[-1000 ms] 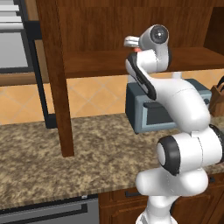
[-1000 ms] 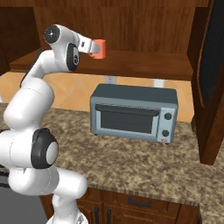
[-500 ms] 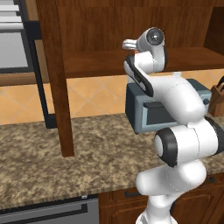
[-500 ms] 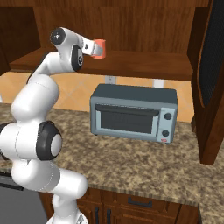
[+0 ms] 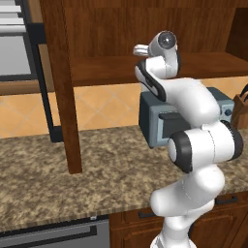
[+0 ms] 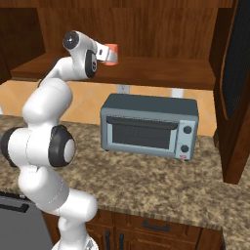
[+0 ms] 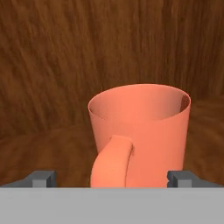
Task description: Gather all objects into one cabinet and sort the glasses and bowls to opposite sides.
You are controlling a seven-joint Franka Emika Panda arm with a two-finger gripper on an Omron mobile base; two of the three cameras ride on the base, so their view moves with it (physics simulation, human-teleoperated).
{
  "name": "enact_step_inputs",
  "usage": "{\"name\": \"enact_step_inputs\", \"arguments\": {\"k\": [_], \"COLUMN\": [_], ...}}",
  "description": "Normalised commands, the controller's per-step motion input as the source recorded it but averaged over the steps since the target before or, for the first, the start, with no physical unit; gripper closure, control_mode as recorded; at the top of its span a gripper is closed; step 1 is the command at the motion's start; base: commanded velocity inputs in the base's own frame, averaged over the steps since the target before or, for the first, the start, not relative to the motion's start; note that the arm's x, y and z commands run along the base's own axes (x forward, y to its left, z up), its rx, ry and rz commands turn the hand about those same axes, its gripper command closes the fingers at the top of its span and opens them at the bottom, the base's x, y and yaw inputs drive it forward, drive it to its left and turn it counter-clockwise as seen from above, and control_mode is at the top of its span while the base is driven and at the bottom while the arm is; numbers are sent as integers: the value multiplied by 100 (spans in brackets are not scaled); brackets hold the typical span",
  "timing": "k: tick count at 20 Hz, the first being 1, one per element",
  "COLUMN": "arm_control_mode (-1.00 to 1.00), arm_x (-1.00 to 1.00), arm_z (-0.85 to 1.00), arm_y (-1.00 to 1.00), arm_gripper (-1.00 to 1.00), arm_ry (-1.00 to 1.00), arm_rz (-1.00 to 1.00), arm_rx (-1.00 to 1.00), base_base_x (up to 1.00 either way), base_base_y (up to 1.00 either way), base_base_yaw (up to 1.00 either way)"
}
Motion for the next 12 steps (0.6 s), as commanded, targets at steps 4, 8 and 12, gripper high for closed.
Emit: {"name": "enact_step_inputs", "arguments": {"k": [4,8,12], "arm_control_mode": [-100,-100,-100], "arm_x": [39,37,-6], "arm_z": [-9,-8,-3], "arm_y": [0,0,-14], "arm_gripper": [-100,-100,100], "arm_ry": [4,4,1], "arm_rz": [0,0,0], "arm_rx": [0,0,-1], "base_base_x": [0,0,0], "base_base_y": [0,0,0], "base_base_yaw": [0,0,0]}}
